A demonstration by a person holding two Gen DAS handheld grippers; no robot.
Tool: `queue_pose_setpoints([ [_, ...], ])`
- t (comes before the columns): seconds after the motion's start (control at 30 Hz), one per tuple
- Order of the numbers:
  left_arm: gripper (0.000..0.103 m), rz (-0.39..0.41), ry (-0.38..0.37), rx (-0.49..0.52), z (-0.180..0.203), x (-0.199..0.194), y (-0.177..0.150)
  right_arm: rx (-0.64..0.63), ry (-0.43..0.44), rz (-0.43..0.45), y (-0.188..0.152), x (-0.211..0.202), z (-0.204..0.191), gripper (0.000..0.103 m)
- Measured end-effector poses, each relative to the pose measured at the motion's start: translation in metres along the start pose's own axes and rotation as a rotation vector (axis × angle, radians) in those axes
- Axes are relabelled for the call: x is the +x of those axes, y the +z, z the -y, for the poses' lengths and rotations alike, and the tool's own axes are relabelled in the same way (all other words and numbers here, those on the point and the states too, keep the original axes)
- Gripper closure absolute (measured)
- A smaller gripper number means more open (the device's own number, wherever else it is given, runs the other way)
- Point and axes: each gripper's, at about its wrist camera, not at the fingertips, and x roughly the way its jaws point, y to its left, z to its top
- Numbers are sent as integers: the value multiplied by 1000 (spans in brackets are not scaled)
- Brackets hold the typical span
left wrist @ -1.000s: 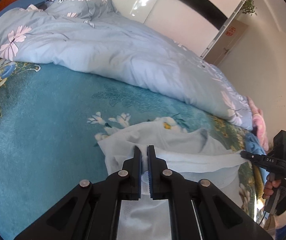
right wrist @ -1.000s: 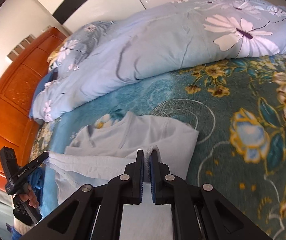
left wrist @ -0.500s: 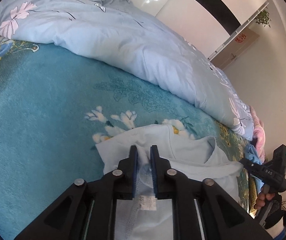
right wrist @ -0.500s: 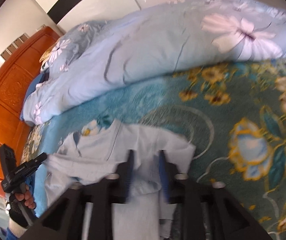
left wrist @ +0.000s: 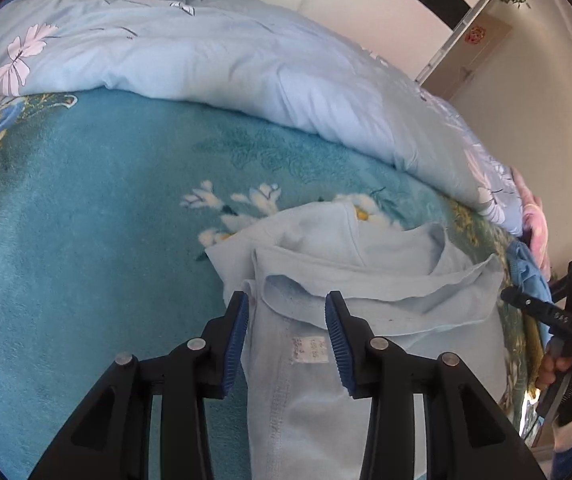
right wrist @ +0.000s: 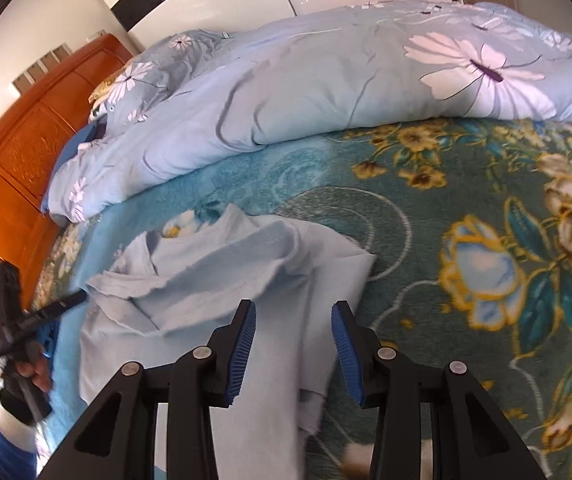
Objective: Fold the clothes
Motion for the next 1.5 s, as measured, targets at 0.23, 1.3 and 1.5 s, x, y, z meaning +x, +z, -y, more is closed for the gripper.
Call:
queue_pose_setpoints([
  [0.23, 62, 33, 25, 10, 1, 2, 0, 9, 13, -14, 8, 15, -8, 60],
  [1.3, 97, 84, 30, -59, -19, 11, 32, 38, -33, 53, 44, 34, 2, 60],
  [1.5, 71, 37, 80, 95, 2, 16, 19, -13, -22, 15, 25, 18, 2, 59],
])
